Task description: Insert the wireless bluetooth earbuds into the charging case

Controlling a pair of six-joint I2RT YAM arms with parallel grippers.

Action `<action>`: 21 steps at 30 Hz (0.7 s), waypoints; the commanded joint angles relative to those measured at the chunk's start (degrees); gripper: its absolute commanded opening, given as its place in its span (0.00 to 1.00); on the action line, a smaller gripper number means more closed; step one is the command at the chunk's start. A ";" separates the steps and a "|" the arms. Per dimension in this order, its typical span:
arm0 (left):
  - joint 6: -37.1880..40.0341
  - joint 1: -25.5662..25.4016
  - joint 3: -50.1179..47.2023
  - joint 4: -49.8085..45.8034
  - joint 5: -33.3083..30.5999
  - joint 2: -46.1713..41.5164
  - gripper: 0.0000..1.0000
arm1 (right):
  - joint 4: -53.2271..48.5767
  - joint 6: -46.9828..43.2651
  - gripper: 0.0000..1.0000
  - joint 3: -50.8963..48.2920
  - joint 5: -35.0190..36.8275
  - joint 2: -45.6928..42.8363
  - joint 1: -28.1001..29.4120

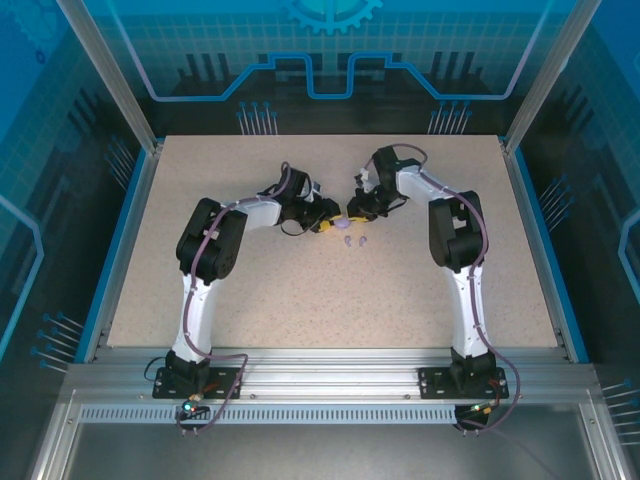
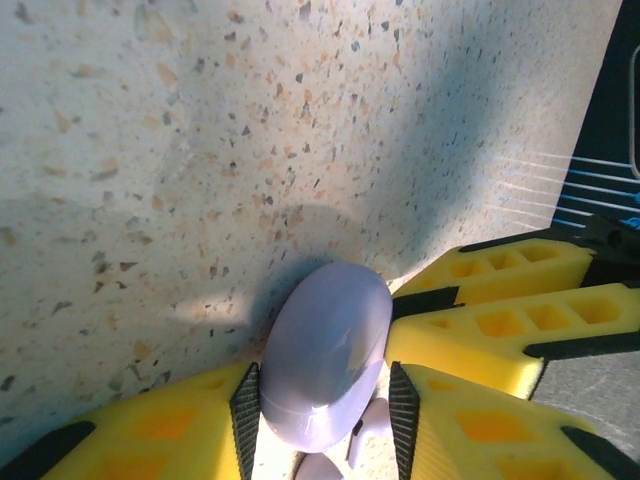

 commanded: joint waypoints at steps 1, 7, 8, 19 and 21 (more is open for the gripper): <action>-3.26 -1.20 -2.45 5.96 2.73 2.75 0.41 | 0.14 0.70 0.16 -3.09 1.58 1.71 0.47; -4.71 -1.29 -3.02 8.86 3.77 3.11 0.41 | 0.73 0.79 0.16 -4.02 0.98 1.51 0.47; -4.60 -1.29 -3.02 8.64 3.68 3.07 0.41 | 0.75 0.79 0.16 -4.08 0.88 1.49 0.47; -2.73 -1.64 -2.09 4.52 2.54 2.99 0.31 | 1.72 1.48 0.17 -4.72 -0.58 -0.20 0.41; -2.46 -1.73 -1.99 4.32 2.46 2.82 0.27 | 1.98 1.66 0.17 -4.95 -1.07 -0.75 0.47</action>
